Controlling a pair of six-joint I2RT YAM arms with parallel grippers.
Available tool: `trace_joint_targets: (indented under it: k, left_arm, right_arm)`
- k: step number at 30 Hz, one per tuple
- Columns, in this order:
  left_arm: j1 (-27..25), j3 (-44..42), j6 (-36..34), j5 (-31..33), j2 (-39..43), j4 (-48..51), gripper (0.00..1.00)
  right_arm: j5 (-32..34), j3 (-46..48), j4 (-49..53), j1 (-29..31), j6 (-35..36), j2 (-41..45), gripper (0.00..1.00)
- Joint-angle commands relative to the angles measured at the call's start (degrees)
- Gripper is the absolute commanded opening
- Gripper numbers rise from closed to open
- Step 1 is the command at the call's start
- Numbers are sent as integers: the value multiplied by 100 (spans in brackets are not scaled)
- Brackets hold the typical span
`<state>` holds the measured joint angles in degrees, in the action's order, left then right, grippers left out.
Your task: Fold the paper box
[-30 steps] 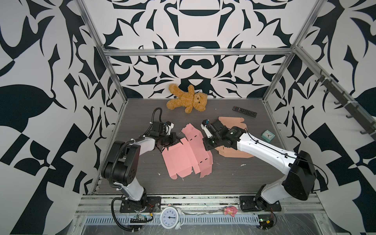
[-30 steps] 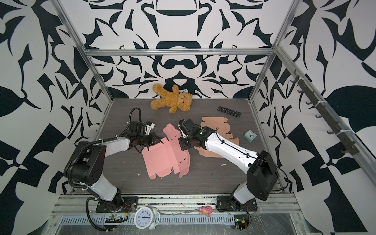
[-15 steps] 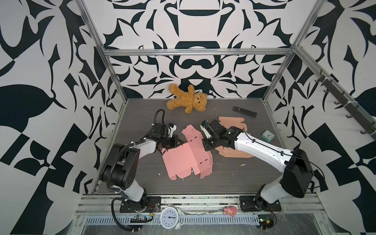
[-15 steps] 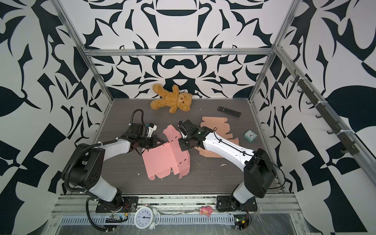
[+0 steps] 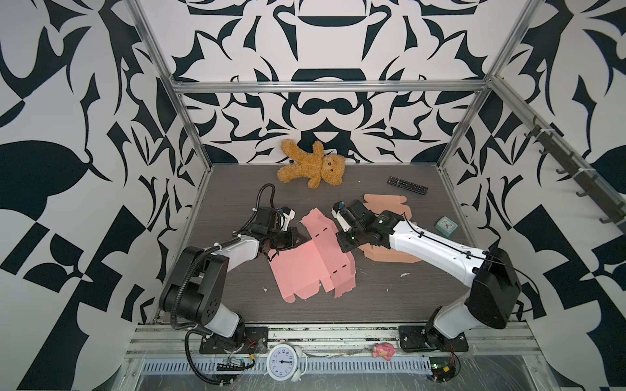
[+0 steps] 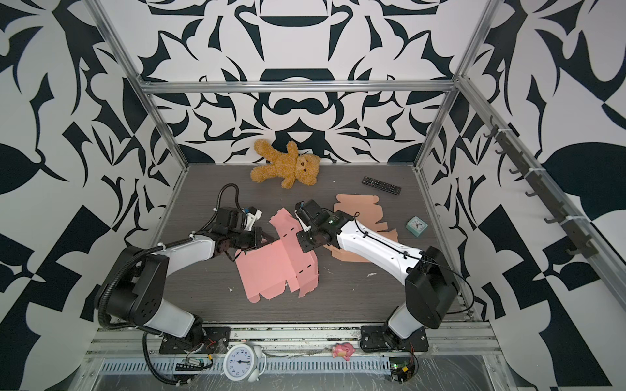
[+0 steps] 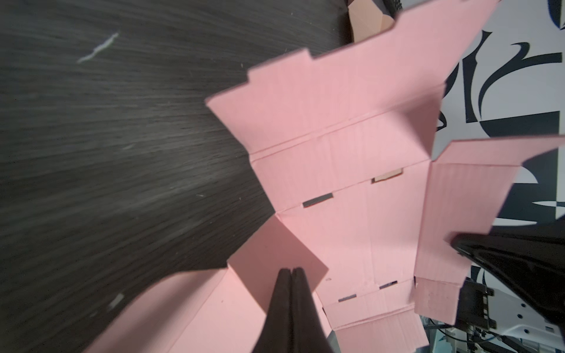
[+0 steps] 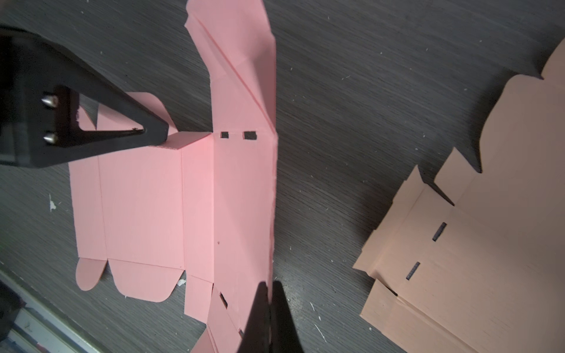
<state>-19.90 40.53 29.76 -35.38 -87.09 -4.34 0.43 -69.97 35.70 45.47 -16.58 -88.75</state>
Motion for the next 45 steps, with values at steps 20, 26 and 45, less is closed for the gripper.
trace_joint_targets:
  k: [20,26,45]
  left_arm:
    - [-93,1280,375,290,357,503,0]
    - [-374,1349,362,430,327,504,0]
    - [-767,732,430,481,885,618,0]
  right_arm:
    - [160,46,-174,262,367,307,0]
    - [168,-29,-187,305,381,201,0]
    - [245,-170,-177,331,449,183,0]
